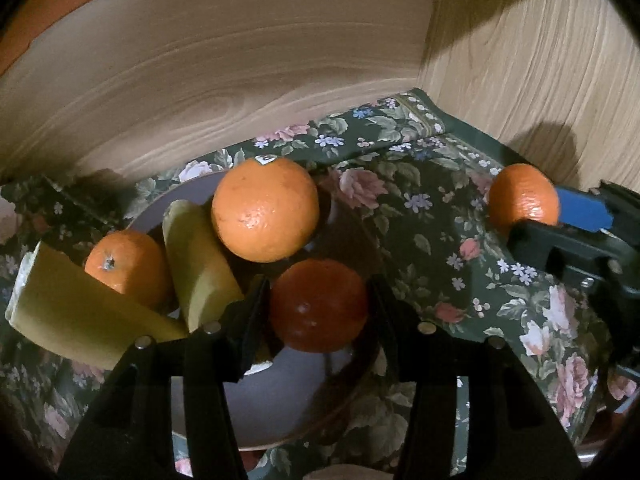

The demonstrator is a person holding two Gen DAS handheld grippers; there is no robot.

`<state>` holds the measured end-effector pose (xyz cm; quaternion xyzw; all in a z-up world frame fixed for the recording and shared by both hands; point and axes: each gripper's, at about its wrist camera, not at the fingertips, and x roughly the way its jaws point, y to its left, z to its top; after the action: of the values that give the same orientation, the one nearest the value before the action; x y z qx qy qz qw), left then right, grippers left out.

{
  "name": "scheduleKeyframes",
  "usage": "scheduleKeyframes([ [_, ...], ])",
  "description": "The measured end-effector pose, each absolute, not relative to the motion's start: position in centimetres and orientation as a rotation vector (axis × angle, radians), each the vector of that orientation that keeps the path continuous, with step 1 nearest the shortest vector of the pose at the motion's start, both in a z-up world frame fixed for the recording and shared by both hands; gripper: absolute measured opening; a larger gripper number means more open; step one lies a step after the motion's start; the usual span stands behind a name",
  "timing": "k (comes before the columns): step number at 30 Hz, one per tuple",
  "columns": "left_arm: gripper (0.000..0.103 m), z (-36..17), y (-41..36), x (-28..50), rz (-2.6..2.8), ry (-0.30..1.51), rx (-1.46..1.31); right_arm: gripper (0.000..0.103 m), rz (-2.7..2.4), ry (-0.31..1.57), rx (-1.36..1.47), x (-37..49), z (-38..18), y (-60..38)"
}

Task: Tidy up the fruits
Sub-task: 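Carry the tomato and mandarin onto the dark plate beside the oranges, then open both tools to release the tomato and mandarin on the plate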

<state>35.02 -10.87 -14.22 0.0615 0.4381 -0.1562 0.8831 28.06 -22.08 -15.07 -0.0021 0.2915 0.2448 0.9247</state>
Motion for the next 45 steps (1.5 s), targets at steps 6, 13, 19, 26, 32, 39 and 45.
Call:
scheduleKeyframes([
  [6,0.055,-12.5,-9.3,33.7,-0.325,0.866,0.084,0.035,0.519,0.608,-0.019,28.5,-14.9,-21.1],
  [13,0.056,-11.1,-5.9,30.0,-0.295,0.821,0.061,0.035,0.554,0.634,-0.061,29.7,-14.9,-18.6],
  [19,0.056,-11.0,-3.2,28.2,-0.270,0.822,0.024,0.035,0.548,0.705,-0.125,32.3,-16.4,-16.2],
  [26,0.056,-11.4,-1.7,27.1,-0.257,0.816,0.031,0.035,0.557,0.764,-0.152,33.8,-17.4,-14.9],
  [32,0.056,-11.6,-0.8,26.8,-0.233,0.816,0.029,0.051,0.525,0.751,-0.185,33.6,-17.0,-14.8],
  [39,0.056,-10.8,0.2,25.5,-0.214,0.782,0.001,0.055,0.520,0.694,-0.127,31.3,-14.9,-16.8],
  [45,0.056,-10.3,0.6,23.5,-0.209,0.765,-0.005,0.055,0.522,0.623,-0.128,26.8,-13.4,-17.4],
])
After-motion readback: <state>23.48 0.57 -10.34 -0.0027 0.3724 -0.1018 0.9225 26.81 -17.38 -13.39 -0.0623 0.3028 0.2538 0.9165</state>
